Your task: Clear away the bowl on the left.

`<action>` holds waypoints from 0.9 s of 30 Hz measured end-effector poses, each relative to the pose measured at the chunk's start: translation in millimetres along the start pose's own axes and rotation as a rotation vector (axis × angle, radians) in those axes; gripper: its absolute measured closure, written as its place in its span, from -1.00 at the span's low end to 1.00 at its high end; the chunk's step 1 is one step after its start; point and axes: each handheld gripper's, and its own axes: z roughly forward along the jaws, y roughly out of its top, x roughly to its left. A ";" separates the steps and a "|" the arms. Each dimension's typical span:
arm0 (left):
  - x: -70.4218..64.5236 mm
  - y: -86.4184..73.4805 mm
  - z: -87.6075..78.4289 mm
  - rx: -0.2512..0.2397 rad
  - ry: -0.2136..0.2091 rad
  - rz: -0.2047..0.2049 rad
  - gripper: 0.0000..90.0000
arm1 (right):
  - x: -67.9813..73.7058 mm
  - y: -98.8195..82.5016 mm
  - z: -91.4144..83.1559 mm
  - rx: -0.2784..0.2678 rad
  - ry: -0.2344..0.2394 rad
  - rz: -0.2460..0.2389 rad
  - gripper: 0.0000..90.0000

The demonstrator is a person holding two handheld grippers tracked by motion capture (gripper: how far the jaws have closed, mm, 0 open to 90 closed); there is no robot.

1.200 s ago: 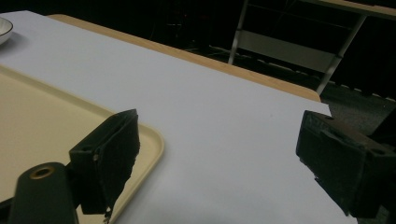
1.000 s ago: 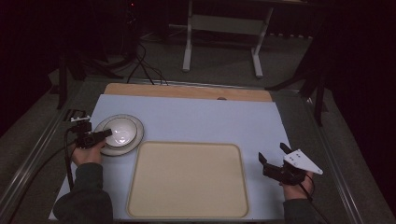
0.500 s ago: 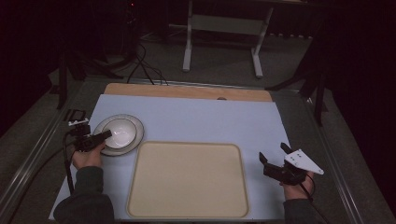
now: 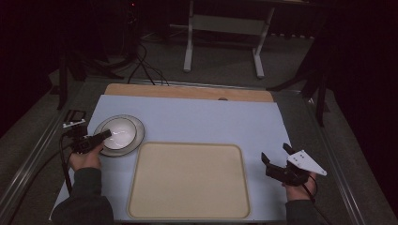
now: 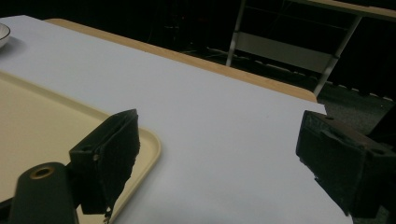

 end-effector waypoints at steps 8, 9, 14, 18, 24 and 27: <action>-11.4 -0.9 -7.9 -0.011 -0.040 0.044 0.75 | -0.4 0.1 -0.4 0.000 0.000 0.007 -0.71; -12.6 -1.1 -8.9 -0.012 -0.046 0.044 0.75 | -0.4 0.1 -0.4 0.000 0.000 0.007 -0.71; -19.0 -2.4 -14.1 -0.016 -0.075 0.054 0.75 | -0.6 0.1 -0.4 -0.002 -0.001 0.007 -0.71; -24.4 -3.7 -18.2 -0.017 -0.091 0.072 0.74 | -1.4 0.1 -0.8 -0.004 -0.003 0.006 -0.71; -30.3 -7.1 -22.0 -0.014 -0.102 0.092 0.74 | -1.5 0.3 -1.1 -0.005 -0.002 0.006 -0.71; -32.7 -8.8 -23.4 -0.018 -0.105 0.097 0.74 | -1.6 0.2 -1.0 -0.005 -0.003 0.007 -0.71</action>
